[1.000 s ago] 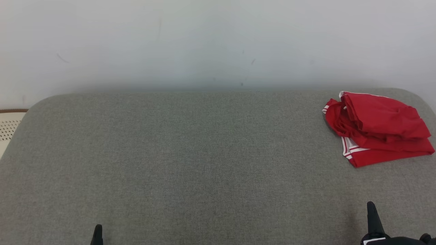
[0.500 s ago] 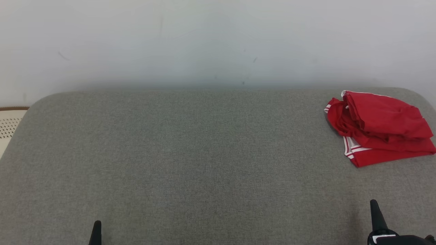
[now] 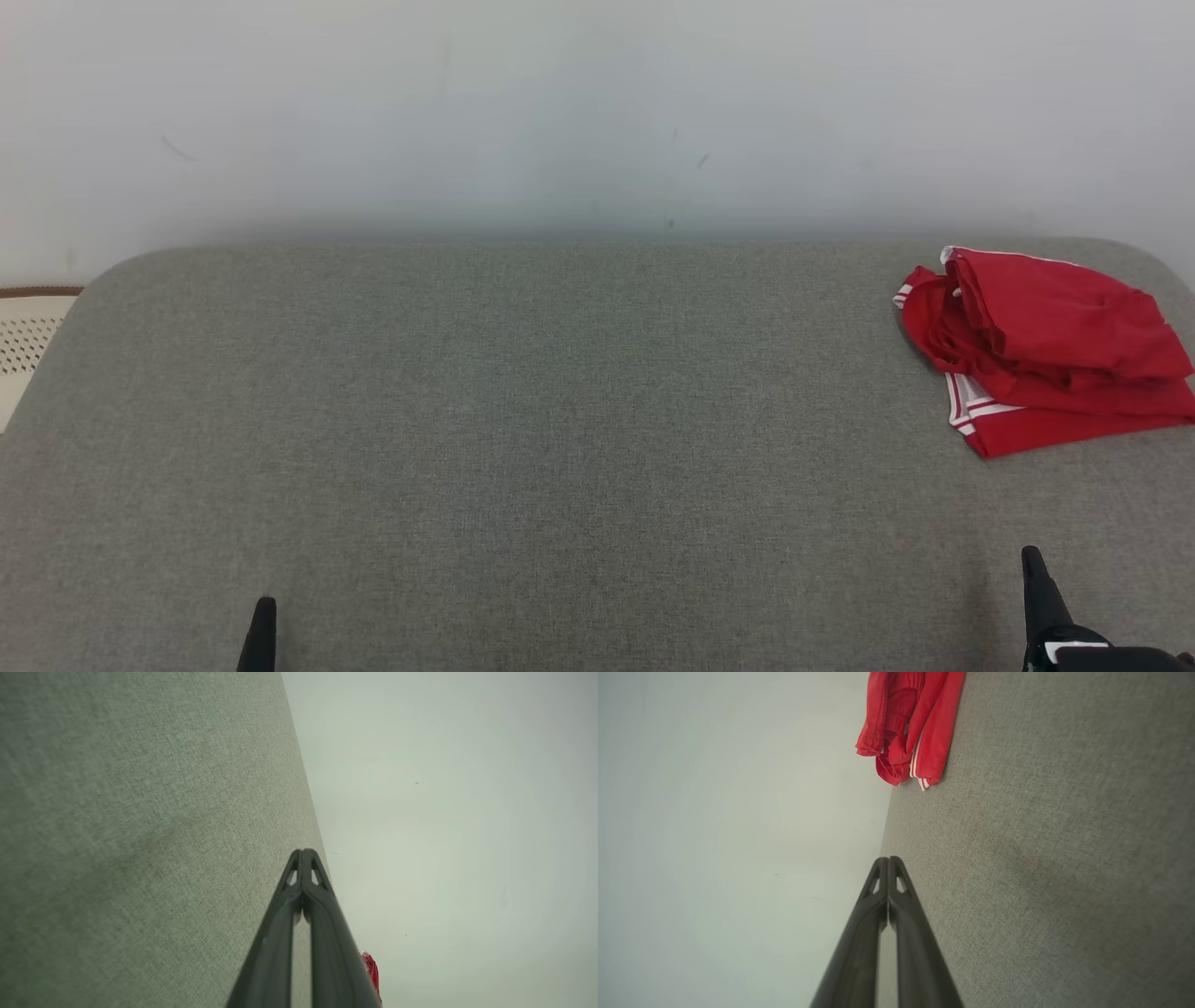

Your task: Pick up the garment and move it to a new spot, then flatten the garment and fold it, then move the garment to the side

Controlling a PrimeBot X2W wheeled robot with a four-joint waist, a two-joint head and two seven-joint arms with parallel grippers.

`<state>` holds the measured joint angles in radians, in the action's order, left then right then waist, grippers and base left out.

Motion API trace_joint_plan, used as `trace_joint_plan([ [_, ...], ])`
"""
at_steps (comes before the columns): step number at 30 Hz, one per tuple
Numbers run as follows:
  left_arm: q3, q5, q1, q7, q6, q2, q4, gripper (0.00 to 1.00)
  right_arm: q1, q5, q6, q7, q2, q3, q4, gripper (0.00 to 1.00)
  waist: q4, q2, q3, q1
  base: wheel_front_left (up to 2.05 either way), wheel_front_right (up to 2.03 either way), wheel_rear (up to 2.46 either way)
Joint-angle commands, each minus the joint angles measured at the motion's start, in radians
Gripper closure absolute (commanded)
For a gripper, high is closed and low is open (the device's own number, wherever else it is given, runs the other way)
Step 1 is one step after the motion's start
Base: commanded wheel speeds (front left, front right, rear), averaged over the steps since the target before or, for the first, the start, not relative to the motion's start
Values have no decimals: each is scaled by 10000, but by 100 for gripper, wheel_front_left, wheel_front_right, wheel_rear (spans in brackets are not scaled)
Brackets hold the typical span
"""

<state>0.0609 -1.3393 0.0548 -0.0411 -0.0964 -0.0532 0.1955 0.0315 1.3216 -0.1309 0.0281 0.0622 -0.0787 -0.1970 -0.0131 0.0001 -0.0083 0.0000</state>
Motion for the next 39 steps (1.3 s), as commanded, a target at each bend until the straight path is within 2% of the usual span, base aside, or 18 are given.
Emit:
trace_joint_plan([
  [1,62,-228,172,-47,-84,-24,22,100,136,240,1,77,0,-44,64,100,4,-1,4,0,0,0,0],
  [34,249,-2799,512,-752,-361,4,479,100,252,2985,2,782,-67,-514,40,100,125,-1,148,0,0,0,0],
  [39,254,-2786,494,-770,-367,7,483,100,256,3015,2,799,-74,-522,37,100,129,-1,153,0,0,0,0],
])
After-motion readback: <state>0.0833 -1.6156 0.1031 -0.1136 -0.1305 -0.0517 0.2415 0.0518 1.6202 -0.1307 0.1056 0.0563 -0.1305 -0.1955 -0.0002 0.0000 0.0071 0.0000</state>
